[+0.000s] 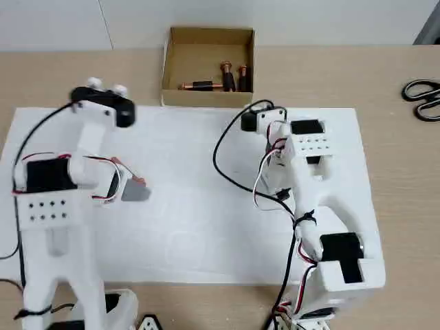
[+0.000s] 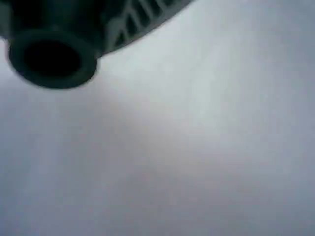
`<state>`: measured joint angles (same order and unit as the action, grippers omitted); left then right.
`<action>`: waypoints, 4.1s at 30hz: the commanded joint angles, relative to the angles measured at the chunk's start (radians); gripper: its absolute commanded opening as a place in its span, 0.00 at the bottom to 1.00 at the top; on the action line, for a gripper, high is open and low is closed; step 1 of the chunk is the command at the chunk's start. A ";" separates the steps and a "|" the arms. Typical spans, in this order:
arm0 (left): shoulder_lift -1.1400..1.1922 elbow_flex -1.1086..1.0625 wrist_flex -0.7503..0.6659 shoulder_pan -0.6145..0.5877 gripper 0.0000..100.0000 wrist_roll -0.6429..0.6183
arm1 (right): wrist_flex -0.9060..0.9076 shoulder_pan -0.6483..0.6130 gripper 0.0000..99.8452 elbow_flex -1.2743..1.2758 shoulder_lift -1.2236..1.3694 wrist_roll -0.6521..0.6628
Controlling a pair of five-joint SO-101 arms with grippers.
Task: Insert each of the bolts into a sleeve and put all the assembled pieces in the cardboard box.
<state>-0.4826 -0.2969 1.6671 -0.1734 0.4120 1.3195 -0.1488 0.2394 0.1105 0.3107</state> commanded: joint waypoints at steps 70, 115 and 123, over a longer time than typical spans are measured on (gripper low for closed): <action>0.807 0.246 -0.318 0.071 0.01 -1.168 | -0.038 0.007 0.00 0.008 -0.058 -0.025; 0.813 0.357 -0.272 0.161 0.01 0.766 | 0.166 0.016 0.00 0.008 -0.831 -0.015; 0.813 0.314 -0.270 0.164 0.01 1.117 | 0.165 0.016 0.00 0.052 -0.958 -0.015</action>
<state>0.3383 0.0146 1.4154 -0.0092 1.3188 1.4822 -0.1442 0.2808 -0.8040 0.3000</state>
